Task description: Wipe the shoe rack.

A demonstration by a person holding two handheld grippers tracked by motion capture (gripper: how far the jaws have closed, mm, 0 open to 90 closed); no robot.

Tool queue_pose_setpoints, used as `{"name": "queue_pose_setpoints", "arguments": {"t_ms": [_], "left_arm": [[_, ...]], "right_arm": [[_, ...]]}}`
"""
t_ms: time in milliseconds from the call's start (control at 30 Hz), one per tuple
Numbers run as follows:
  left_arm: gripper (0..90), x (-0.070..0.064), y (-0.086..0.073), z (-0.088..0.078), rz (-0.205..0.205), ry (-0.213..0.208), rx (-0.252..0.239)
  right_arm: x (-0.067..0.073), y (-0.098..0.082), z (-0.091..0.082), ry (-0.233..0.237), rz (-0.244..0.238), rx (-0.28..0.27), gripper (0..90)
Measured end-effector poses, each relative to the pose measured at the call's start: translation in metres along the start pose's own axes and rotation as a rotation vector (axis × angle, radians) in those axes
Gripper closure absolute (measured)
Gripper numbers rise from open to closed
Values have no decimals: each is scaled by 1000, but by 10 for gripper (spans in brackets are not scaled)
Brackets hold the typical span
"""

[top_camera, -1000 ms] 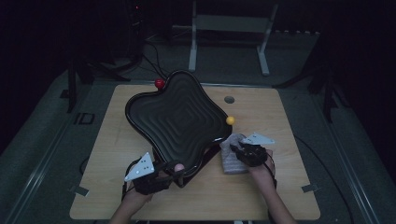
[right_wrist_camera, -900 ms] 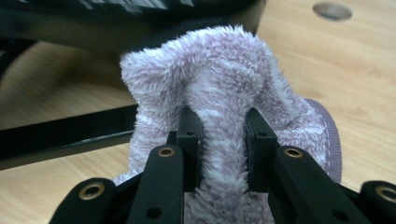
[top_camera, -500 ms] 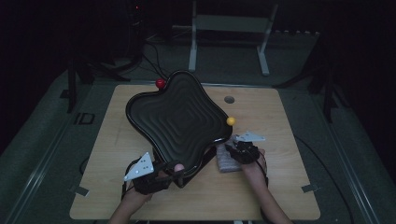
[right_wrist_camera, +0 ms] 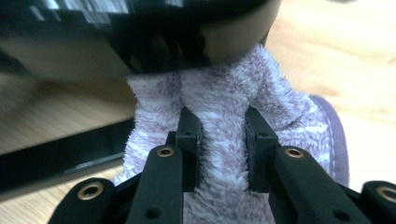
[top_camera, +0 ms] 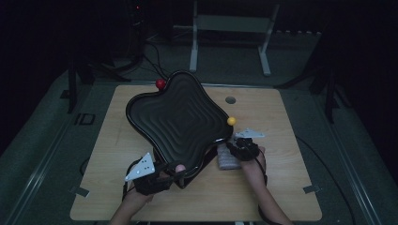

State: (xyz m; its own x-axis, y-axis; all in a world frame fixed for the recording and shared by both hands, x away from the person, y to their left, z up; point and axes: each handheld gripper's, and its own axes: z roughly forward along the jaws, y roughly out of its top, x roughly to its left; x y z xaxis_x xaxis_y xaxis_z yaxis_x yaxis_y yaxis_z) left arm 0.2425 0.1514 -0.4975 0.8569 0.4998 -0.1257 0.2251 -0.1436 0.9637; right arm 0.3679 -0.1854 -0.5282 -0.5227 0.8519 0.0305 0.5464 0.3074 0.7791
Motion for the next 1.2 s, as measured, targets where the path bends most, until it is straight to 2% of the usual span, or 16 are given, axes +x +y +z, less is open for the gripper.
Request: {"name": "queue_pose_setpoints", "arguments": {"t_ms": [100,233,333,400,500,567,667,733,767,833,900,967,1000,1067,1200], "left_arm": [[606,0,0,1,1,0,-1],[606,0,1,0,-2,0,2],[606,0,1,1,-2,0,2],[605,0,1,0,-3,0,6],[606,0,1,1,-3,-2,5],[606,0,1,1,-3,-3,4],[606,0,1,1,1,-3,2],[606,0,1,1,1,-3,1],[605,0,1,2,1,-3,3],[605,-1,1,2,2,1,2],[605,-1,1,2,5,5,1],[605,-1,1,2,7,5,1],[605,-1,1,2,8,5,2],[604,-1,0,2,8,5,-1],[604,-2,0,2,8,8,-2]], "right_arm": [[-2,-1,3,-17,-1,-4,722],[-4,-9,14,-28,-9,30,721],[-3,-5,8,-25,9,36,722],[-2,-1,1,-10,30,6,721],[0,6,-5,-7,12,-26,721],[-1,6,-1,-17,6,-26,719],[-5,2,9,-25,9,-4,717],[-7,-2,17,-17,2,47,713],[-9,-4,19,-11,0,52,713],[-9,-4,16,-4,8,61,715],[-5,-6,8,1,0,65,717],[2,-12,-2,24,14,67,718],[5,-15,-6,35,3,65,718],[17,-21,-14,56,-57,82,718],[40,-33,-30,137,-120,82,718]]}}
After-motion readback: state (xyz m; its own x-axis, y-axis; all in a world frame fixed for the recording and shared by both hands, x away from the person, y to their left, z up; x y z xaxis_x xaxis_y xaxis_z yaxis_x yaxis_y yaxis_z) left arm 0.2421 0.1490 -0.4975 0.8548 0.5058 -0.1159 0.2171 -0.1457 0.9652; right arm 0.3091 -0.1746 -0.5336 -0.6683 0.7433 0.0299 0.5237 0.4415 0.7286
